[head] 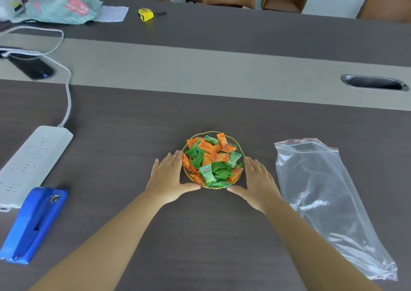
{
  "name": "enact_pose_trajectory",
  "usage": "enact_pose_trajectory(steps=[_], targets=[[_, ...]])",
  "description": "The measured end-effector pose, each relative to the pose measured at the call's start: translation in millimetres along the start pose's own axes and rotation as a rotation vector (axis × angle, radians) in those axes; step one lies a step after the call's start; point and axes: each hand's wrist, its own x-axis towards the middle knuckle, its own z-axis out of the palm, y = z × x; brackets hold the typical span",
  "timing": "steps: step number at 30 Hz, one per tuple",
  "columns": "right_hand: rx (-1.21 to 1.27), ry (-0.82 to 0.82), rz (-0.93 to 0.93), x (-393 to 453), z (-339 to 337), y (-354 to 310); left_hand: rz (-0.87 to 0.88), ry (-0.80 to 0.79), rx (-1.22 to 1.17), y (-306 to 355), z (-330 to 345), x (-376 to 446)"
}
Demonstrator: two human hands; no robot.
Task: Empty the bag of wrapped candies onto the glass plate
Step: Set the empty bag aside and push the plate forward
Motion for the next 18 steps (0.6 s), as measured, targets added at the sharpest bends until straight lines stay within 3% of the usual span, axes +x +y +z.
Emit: enact_pose_trajectory(steps=[18], targets=[[0.127, 0.081, -0.008, 210.9, -57.9, 6.4, -0.102, 0.137, -0.041, -3.1, -50.7, 209.4]])
